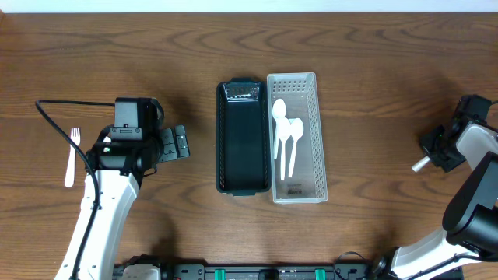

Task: Pack container
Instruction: 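Move the right gripper to the last white spoon and grasp it, then carry the spoon over the white tray and open the right gripper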

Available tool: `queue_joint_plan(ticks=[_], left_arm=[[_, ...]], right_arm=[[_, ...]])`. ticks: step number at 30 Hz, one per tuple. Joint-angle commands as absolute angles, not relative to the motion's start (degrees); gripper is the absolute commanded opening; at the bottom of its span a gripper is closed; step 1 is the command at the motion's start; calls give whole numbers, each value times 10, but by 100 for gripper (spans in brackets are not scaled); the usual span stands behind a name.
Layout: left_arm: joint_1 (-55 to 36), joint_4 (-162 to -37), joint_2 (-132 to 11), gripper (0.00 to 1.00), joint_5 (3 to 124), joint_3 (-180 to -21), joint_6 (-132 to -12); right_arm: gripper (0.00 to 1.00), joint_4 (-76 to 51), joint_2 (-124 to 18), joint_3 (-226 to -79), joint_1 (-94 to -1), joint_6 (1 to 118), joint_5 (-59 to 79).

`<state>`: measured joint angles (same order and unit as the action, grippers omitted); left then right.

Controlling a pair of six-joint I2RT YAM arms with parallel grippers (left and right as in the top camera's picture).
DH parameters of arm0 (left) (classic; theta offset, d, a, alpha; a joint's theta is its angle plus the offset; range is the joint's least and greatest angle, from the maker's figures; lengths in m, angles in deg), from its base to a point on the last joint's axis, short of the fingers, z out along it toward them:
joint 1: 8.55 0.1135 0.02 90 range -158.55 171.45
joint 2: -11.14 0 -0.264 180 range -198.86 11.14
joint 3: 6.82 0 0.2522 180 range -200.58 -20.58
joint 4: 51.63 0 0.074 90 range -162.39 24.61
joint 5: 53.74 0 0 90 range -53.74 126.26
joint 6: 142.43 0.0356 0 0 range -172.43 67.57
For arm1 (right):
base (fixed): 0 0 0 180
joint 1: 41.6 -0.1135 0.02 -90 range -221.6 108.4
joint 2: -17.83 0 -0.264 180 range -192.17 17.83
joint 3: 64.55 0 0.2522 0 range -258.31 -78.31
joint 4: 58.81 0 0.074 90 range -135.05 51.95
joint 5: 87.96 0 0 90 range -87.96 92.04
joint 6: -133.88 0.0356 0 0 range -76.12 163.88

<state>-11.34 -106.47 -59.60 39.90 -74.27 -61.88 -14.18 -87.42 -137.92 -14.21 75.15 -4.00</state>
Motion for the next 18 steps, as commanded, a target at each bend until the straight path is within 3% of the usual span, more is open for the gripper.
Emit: queue_joint_plan(ticks=[1, 3, 9, 18], left_arm=[[-115, -1065, -596, 98, 393, -750, -626], [-115, -1065, -596, 98, 393, -750, -626], [-115, -1065, -596, 98, 393, -750, -626], [-115, -1066, -596, 98, 393, -750, -626]], right_arm=[[6, -140, -883, -1376, -147, 755, -42], [1, -141, -883, -1376, -147, 753, -42], [1, -132, -864, -1379, -162, 714, -25], [1, -22, -716, -1464, -305, 674, -5]])
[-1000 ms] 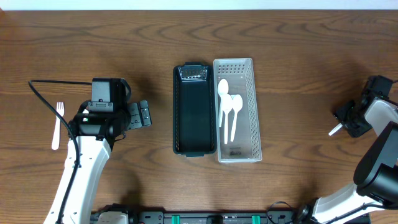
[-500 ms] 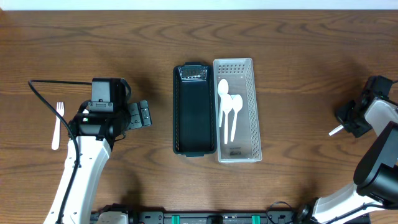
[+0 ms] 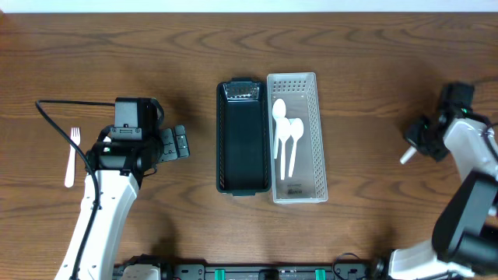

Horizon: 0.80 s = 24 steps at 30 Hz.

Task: Pack container
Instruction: 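Carry the spoon over the white tray and open the right gripper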

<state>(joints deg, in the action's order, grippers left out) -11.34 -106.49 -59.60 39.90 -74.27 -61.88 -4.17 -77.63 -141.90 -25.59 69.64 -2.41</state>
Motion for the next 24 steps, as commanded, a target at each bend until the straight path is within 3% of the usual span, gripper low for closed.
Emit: queue_joint_plan(ticks=[1, 15, 21, 24], left_arm=[[-115, -1067, -596, 98, 393, -750, -626], [-115, -1095, -596, 98, 393, -750, -626], [-115, -1095, -596, 98, 393, -750, -626], [-115, -1096, -596, 98, 392, -750, -626]], right_arm=[[1, -6, -705, -1475, -326, 674, 3], [1, 78, -696, -1504, -663, 706, 38], [1, 94, -740, -1503, -722, 715, 36], [7, 111, -773, -1502, -729, 715, 36]])
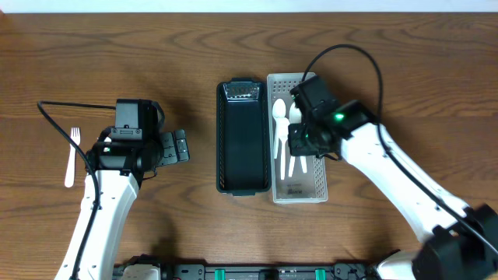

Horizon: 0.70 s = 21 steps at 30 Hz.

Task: Pack container
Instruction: 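Carry the spoon over the white tray and open the right gripper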

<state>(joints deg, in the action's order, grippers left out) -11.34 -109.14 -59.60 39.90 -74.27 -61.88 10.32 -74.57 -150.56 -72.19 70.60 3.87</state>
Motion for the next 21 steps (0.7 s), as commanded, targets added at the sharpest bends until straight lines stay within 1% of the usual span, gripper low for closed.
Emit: queue_joint_plan(ticks=[1, 2, 3, 5, 6, 9, 16, 18, 21], left_arm=[[-115, -1097, -596, 98, 393, -750, -626], [-115, -1097, -596, 98, 393, -750, -626], [-115, -1098, -596, 98, 393, -750, -626], [-115, -1098, -596, 98, 393, -750, -626], [-115, -1098, -596, 98, 393, -750, -626], [-115, -1099, -596, 98, 393, -750, -626], [-115, -1109, -587, 98, 397, -760, -635], [-115, -1141, -589, 98, 393, -794, -656], [-115, -1193, -601, 98, 344, -866, -708]], right_arm=[[9, 114, -783, -1502, -730, 715, 38], [14, 114, -792, -1502, -730, 714, 38], [25, 113, -799, -1502, -730, 709, 40], [40, 107, -803, -1502, -730, 694, 40], [45, 102, -803, -1502, -730, 688, 40], [56, 93, -799, -1504, -730, 664, 41], [64, 88, -781, -1567, -718, 616, 40], [68, 90, -772, -1602, -701, 606, 40], [74, 95, -760, -1660, -659, 592, 40]])
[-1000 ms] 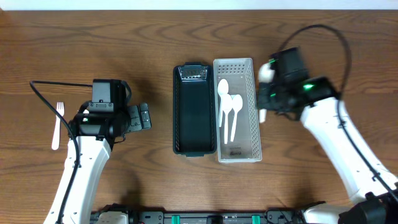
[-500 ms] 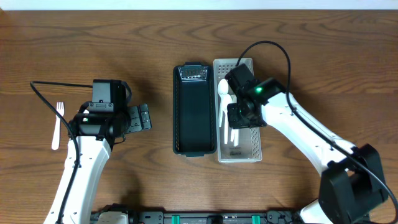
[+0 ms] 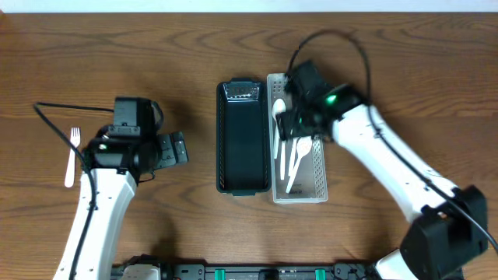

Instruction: Pack container

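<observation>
A black oblong container (image 3: 243, 148) stands mid-table with a white perforated tray (image 3: 310, 185) right beside it. White spoons (image 3: 278, 110) lie in the tray, one of them slanted (image 3: 294, 173) near its front. My right gripper (image 3: 298, 123) hangs low over the tray's middle, blurred, so its jaws do not show. A white fork (image 3: 71, 155) lies on the wood at the far left. My left gripper (image 3: 176, 148) sits between fork and container, open and holding nothing.
Both arms' cables loop over the table, the left one (image 3: 62, 105) above the fork. The brown wooden table (image 3: 405, 54) extends around everything. A black rail (image 3: 249, 272) runs along the front edge.
My right gripper has shifted a little toward the back of the tray and left. A slanted spoon now shows in the tray's front half. The left arm has barely moved.
My right gripper was at the far right edge with a white handle sticking out of it, then slightly further left. Then it was over the white tray, where it stays now. The left arm, fork and black container have kept their places.
</observation>
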Available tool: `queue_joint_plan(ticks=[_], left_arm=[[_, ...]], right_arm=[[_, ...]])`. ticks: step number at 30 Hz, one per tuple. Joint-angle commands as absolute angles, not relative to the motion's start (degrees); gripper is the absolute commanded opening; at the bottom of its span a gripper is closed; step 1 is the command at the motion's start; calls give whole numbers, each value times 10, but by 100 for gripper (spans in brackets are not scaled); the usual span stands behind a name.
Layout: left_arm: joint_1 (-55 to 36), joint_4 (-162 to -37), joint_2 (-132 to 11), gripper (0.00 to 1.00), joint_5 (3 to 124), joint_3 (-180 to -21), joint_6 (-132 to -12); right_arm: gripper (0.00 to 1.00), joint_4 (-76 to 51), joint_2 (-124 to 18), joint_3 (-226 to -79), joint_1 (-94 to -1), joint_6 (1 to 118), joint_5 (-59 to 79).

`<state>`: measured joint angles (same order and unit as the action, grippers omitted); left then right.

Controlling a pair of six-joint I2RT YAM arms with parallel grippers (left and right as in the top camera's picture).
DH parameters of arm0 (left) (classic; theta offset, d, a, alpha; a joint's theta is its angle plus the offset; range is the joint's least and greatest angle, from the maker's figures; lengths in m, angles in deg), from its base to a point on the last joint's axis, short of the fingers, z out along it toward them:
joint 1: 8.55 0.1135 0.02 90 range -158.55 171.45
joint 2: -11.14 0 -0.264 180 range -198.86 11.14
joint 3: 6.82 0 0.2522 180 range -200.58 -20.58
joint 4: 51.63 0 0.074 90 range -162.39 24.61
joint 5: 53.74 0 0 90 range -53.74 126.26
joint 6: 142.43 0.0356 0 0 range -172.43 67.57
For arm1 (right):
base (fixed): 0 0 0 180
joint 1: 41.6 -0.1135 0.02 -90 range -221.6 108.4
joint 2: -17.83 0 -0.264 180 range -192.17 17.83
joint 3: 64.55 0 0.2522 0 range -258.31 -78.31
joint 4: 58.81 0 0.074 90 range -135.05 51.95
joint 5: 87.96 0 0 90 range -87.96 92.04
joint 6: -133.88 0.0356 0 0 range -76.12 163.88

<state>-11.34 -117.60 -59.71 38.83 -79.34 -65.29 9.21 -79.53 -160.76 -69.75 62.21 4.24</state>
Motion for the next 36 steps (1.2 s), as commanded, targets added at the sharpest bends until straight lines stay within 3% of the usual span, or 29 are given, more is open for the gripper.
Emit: queue_joint_plan(ticks=[1, 8, 16, 36], left_arm=[[-114, -1208, -610, 98, 330, -895, -723], [-56, -1251, -704, 98, 343, -1041, -809], [2, -1210, -826, 98, 343, -1049, -833], [6, -1083, -1026, 98, 343, -1049, -829]], right_arm=[[76, 101, -758, -1680, -640, 592, 40], [78, 173, -758, -1762, -478, 593, 55], [90, 208, -758, -1760, -318, 566, 57], [94, 228, -845, -1760, -297, 558, 53]])
